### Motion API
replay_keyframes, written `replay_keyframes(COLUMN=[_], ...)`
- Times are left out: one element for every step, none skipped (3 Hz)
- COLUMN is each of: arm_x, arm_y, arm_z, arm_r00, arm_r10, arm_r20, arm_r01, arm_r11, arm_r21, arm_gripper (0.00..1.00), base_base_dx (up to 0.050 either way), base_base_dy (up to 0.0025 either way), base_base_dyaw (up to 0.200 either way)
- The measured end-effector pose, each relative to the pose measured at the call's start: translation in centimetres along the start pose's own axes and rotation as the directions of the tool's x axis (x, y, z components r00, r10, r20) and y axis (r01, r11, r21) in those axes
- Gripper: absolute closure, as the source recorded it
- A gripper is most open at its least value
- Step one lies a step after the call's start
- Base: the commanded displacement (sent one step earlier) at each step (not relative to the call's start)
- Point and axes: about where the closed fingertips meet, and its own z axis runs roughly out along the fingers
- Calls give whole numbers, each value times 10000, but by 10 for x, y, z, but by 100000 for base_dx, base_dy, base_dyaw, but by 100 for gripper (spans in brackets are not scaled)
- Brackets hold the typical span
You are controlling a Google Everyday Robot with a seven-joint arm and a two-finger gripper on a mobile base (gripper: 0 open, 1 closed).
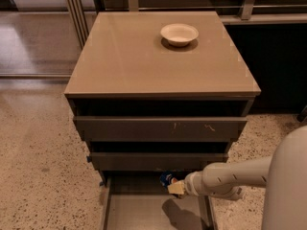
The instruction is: Place pepsi can into bottom drawer
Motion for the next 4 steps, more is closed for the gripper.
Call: replay_keyframes(arm_x=[15,16,21,39], arm_y=[-9,-9,-13,-32], arm_z=[19,20,28,58], arm_r00=[9980,9977,9972,9835], arm_r10=[405,422,713,1808], arm_r20=[-492,-531,-248,55], arm_r01=[-414,-433,-726,-1780], arm_r11=[9990,9989,9957,9726], arm_r21=[-178,-204,-576,-1496], arm_gripper=[100,100,100,100], base_base_dx=[0,0,0,0], base_base_dy=[0,0,0,0], base_base_dyaw=[0,0,0,0])
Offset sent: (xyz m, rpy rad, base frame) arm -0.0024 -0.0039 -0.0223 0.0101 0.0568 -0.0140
